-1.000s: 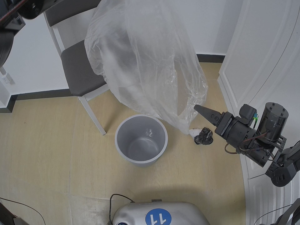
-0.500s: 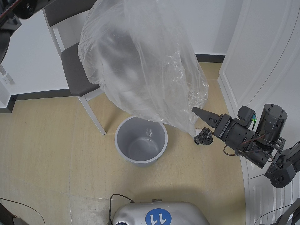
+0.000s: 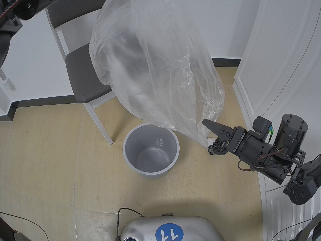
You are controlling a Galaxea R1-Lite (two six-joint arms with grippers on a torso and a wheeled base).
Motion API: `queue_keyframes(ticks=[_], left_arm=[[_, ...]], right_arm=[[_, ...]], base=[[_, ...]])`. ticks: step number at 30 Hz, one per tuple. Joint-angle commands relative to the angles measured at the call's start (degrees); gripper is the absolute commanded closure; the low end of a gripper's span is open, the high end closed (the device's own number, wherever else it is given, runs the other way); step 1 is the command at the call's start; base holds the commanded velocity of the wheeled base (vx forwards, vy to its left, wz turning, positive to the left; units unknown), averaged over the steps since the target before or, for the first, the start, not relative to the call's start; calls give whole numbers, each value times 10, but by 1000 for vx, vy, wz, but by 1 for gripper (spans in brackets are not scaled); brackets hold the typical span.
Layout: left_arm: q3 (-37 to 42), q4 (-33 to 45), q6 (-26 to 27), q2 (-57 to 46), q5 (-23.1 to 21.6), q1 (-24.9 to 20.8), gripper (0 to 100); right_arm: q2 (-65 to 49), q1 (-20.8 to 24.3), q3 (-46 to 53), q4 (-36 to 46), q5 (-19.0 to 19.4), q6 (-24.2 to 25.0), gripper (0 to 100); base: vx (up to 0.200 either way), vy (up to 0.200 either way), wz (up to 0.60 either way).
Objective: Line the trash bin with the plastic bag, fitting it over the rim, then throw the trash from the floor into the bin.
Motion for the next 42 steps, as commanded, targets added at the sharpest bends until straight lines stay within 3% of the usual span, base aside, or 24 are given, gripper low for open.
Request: queue_keyframes(ticks=[1, 6, 11, 22, 34, 35, 42], left_arm=[[0, 0, 0, 0, 0, 0, 100], [0, -1, -1, -1, 0, -2, 100], [-1, -1, -1, -1, 0, -3, 100], [-1, -5, 0, -3, 0, -3, 100], [3, -10, -2, -5, 0, -3, 100], [5, -10, -2, -5, 0, -3, 100], [5, -11, -2, -5, 0, -3, 100]], right_arm=[[0, 11, 4, -1, 1, 0, 0], [14, 37, 4, -2, -5, 3, 0], [18, 34, -1, -6, -6, 13, 0], [60, 26, -3, -101, -38, 15, 0], [65, 28, -3, -109, -41, 15, 0], [64, 28, -3, -109, -41, 15, 100], [50, 27, -1, -108, -41, 14, 100]], base=[[0, 0, 0], [0, 0, 0], [0, 0, 0], [0, 0, 0], [0, 0, 0], [0, 0, 0], [0, 0, 0]])
